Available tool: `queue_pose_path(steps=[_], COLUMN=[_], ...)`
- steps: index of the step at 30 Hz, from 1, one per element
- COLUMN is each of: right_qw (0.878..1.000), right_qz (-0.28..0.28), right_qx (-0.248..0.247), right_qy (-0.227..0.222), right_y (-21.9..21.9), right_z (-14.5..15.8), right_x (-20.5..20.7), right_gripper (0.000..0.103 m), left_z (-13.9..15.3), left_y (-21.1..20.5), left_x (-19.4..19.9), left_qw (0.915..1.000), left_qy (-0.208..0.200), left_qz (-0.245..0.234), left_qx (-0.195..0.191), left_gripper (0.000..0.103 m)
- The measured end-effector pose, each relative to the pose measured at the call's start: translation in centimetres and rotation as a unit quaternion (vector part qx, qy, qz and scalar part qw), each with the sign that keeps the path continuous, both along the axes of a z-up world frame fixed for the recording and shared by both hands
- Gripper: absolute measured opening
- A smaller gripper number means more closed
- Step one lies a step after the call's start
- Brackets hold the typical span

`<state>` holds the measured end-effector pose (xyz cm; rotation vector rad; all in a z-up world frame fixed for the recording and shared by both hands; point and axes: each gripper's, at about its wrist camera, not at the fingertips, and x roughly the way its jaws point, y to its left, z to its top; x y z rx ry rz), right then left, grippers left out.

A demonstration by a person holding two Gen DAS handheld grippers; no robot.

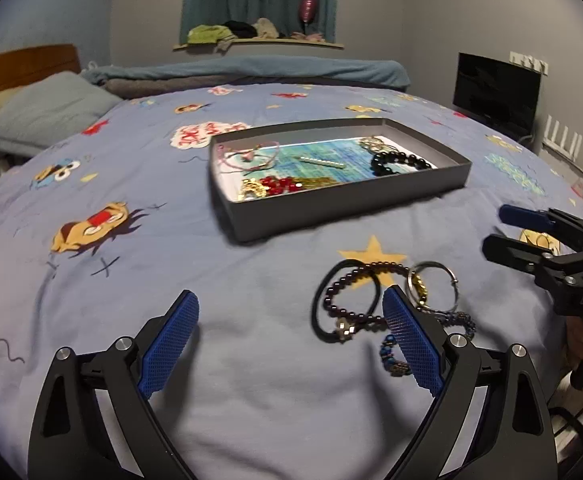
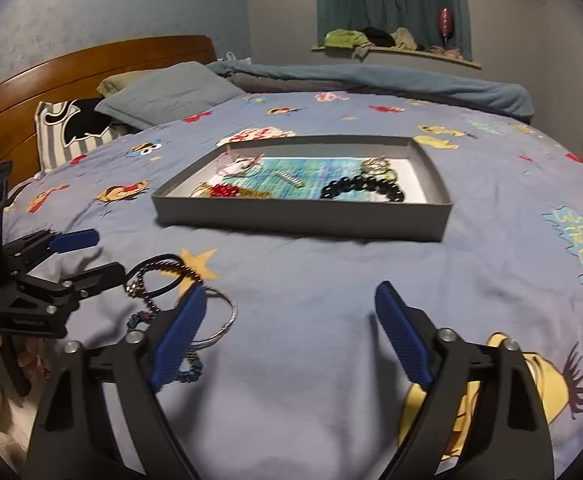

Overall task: Organize jewelry
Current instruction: 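Move both open tools back over the remaining jewelry, then grasp the dark bead bracelet with the left tool while the right grasps the silver hoop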

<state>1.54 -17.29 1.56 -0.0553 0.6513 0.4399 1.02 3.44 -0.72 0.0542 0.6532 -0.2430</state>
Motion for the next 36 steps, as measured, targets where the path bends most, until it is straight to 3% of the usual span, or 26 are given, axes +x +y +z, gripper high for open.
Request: queue_pose_path(steps=[6, 11, 16, 19, 27, 36], right_qw=[0.999, 0.998, 0.997, 0.997, 0.999, 0.998], right_qz=[0.029, 0.043, 0.046, 0.039, 0.009, -0.026], right_qx=[-0.009, -0.016, -0.044, -0.043, -0.002, 0.024], right_qy=[0.020, 0.035, 0.050, 0.052, 0.034, 0.042], right_y=[1.8, 3.0, 4.4, 4.2, 1.8, -1.2], right_z=[-0.8, -1.5, -2.8, -2.8, -1.2, -0.6], right_x=[0.0, 0.3, 1.0, 1.2, 1.8, 2.5], right_gripper=[0.045, 0.029, 0.025, 0.009, 0.004, 0.004], left_z=[-0.2, -0.2, -0.6, -0.6, -0.6, -0.8], left_y=[-0.9, -0.9, -0.9, -0.8, -1.6, -4.3], left_x=[-0.1, -0.5, -0.2, -0.1, 0.1, 0.4], left_qw=[0.9998, 0.9995, 0.9990, 0.9989, 0.9977, 0.9929], left_qy=[0.000, -0.005, 0.006, 0.008, 0.010, 0.020], left_qz=[-0.019, -0.030, -0.040, -0.044, -0.067, -0.116], left_qx=[0.007, 0.012, 0.021, 0.016, 0.001, -0.019], left_gripper=[0.091, 0.087, 0.078, 0.076, 0.069, 0.047])
